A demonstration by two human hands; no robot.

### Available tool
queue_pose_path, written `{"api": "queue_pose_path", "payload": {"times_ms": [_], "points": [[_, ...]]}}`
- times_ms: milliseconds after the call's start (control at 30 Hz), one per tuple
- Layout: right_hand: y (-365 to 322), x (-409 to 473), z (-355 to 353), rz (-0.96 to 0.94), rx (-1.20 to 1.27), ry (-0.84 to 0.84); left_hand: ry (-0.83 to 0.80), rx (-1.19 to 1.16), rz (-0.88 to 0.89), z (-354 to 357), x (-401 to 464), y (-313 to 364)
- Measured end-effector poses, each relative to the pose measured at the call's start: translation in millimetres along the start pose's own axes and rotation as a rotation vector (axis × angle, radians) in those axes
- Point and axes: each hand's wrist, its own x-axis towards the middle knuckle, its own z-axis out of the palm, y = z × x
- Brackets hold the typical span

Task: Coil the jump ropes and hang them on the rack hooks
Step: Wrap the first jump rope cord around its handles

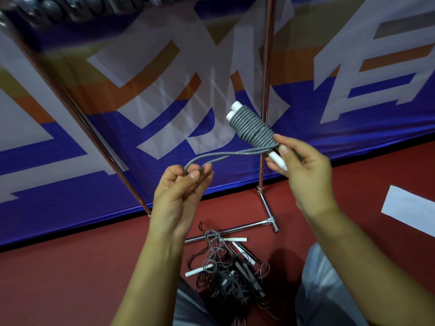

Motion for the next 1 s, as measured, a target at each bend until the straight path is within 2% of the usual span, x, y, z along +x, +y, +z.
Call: {"api": "queue_pose_path", "payload": {"times_ms": [133, 267, 333, 433, 533, 633, 667, 767, 833, 1000], "points": [[0, 0, -2, 0.02, 0.003, 0.014, -0.009, 0.187, 0.09, 0, 2, 2], [-2, 3, -4, 0.037, 0.011, 0.025, -0.308, 0.19, 0.019, -3, -7, 7], [-2, 4, -3, 0.049, 0.03, 0.031, -0.464, 0.46, -0.044, -8, -8, 11], [-2, 3, -2, 0.071, 0.017, 0.026, -0.56, 1.013, -0.065, -12, -12, 11], [-2, 0, 0, 0.074, 0.002, 0.025, -0.463, 1.234, -0.104, -11, -5, 1], [-7, -3, 1, 0.052, -0.007, 0.016, -0.267, 1.153, -0.415, -5, 10, -9], [-9, -4, 1, 0.043, -0.014, 0.009, -0.211, 1.076, -0.438, -2, 10, -9], [-13, -7, 4, 0.032, -0.017, -0.018, -0.095, 1.011, -0.228, 7, -1, -9], [-16, -9, 5, 0.036, -0.011, -0.023, -0.081, 1.11, -0.115, 8, -7, -12], [-21, -13, 8, 0.071, 0.019, -0.027, -0.143, 1.306, -0.051, 8, -5, -22]]}}
